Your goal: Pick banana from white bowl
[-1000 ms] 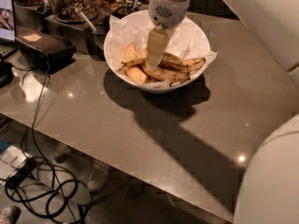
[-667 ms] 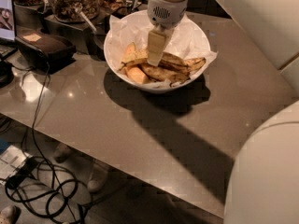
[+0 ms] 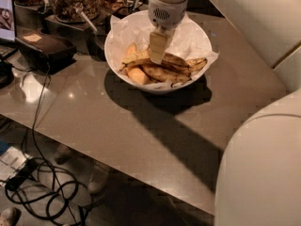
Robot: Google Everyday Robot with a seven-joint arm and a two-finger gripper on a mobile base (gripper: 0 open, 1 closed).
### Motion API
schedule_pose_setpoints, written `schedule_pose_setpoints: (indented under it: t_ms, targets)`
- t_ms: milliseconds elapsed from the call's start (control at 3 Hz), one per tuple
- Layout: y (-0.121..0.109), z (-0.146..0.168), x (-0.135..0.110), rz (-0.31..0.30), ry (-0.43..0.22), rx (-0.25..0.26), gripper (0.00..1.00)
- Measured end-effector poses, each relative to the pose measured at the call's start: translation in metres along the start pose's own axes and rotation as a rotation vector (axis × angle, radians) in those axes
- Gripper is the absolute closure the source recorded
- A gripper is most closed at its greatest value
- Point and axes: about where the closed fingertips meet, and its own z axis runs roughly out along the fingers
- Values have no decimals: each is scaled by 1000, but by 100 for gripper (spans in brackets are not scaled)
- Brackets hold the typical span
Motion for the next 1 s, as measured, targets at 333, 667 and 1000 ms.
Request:
schedule_pose_setpoints:
  t_ms: [333,667,1000]
  targets:
    - [0,11,-3,-3,16,-10,47]
    - [0,24,-4,-2,35,-25,38]
    - [2,31,0,-3,48,-17,58]
